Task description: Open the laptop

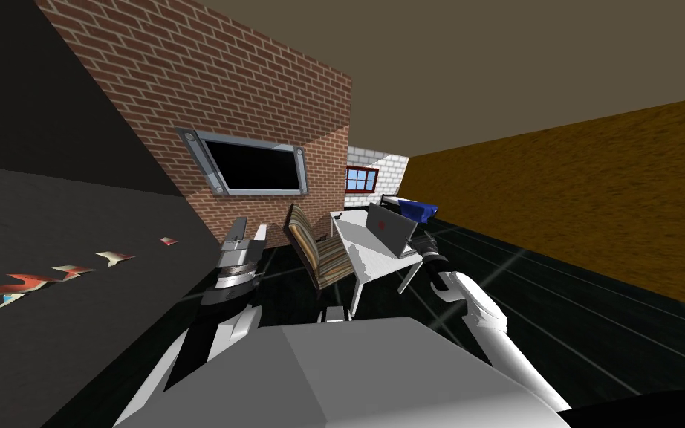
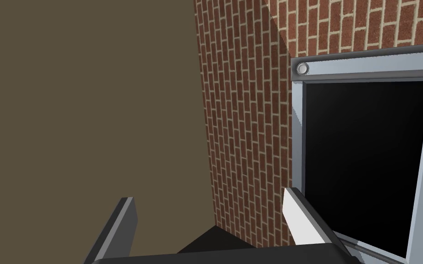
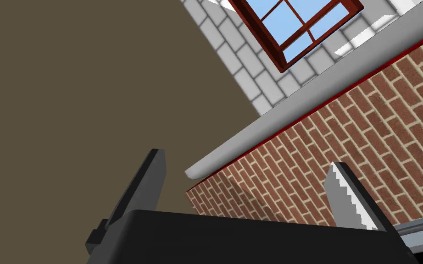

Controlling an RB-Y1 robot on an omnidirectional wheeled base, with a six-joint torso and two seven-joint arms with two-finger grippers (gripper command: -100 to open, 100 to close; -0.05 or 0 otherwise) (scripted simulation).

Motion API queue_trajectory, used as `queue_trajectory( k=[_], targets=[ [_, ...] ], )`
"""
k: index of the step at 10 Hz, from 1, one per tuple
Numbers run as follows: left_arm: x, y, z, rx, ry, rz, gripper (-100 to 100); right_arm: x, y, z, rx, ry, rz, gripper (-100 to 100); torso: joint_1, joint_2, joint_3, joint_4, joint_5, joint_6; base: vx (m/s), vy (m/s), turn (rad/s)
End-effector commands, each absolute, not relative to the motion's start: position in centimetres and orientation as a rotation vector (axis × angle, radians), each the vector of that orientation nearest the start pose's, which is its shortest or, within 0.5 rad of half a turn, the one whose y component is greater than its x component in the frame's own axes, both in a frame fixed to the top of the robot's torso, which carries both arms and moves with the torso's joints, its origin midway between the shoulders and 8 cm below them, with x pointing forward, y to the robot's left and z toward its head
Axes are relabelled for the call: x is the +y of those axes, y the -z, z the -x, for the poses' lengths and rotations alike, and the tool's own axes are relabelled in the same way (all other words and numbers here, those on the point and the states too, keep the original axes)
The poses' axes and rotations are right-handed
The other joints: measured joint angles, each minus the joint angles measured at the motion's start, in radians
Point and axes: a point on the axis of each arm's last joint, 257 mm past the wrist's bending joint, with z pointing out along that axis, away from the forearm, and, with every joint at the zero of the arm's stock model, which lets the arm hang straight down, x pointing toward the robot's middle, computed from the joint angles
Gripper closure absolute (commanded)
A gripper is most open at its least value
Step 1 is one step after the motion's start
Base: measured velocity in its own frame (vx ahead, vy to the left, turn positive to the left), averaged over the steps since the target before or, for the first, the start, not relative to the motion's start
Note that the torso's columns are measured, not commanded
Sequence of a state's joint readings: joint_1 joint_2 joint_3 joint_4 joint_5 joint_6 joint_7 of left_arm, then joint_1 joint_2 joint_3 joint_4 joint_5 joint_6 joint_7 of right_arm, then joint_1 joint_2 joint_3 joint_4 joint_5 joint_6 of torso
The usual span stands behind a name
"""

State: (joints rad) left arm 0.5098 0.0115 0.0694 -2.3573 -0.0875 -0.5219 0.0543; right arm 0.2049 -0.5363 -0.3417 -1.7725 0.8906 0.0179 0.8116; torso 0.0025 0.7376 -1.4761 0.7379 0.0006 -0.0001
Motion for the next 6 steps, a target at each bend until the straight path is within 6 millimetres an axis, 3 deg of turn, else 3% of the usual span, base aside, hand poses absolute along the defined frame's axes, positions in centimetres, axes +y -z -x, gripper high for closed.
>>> queue_trajectory(
  k=[1, 2, 4, 5, 6],
  targets=[
    [28.4, -5.9, -32.2, 0.600, 1.245, 0.531, 0, -54.1, 9.0, -46.2, 1.431, 0.923, 0.388, -100, -0.001, 0.001, 0.000, 0.000, 0.000, 0.000, 0.037, 0.105, 0.011],
    [28.4, -5.9, -32.2, 0.600, 1.245, 0.531, 0, -53.6, 9.2, -46.3, 1.430, 0.890, 0.369, -100, -0.003, 0.001, 0.000, 0.000, -0.001, 0.000, 0.019, 0.048, 0.001],
    [28.4, -5.9, -32.2, 0.600, 1.244, 0.531, 0, -55.0, 8.2, -46.3, 1.431, 0.906, 0.371, -100, -0.007, 0.002, 0.001, 0.001, -0.002, 0.000, 0.004, 0.008, -0.017],
    [28.4, -5.9, -32.2, 0.600, 1.244, 0.531, 0, -54.6, 8.4, -46.2, 1.431, 0.903, 0.373, -100, -0.005, 0.001, 0.001, 0.000, -0.002, 0.000, 0.000, 0.000, 0.000],
    [28.4, -5.9, -32.2, 0.600, 1.244, 0.531, 0, -54.0, 8.9, -46.3, 1.431, 0.899, 0.373, 100, -0.003, 0.001, 0.000, 0.000, -0.001, 0.000, -0.002, -0.004, 0.011]
  ],
)
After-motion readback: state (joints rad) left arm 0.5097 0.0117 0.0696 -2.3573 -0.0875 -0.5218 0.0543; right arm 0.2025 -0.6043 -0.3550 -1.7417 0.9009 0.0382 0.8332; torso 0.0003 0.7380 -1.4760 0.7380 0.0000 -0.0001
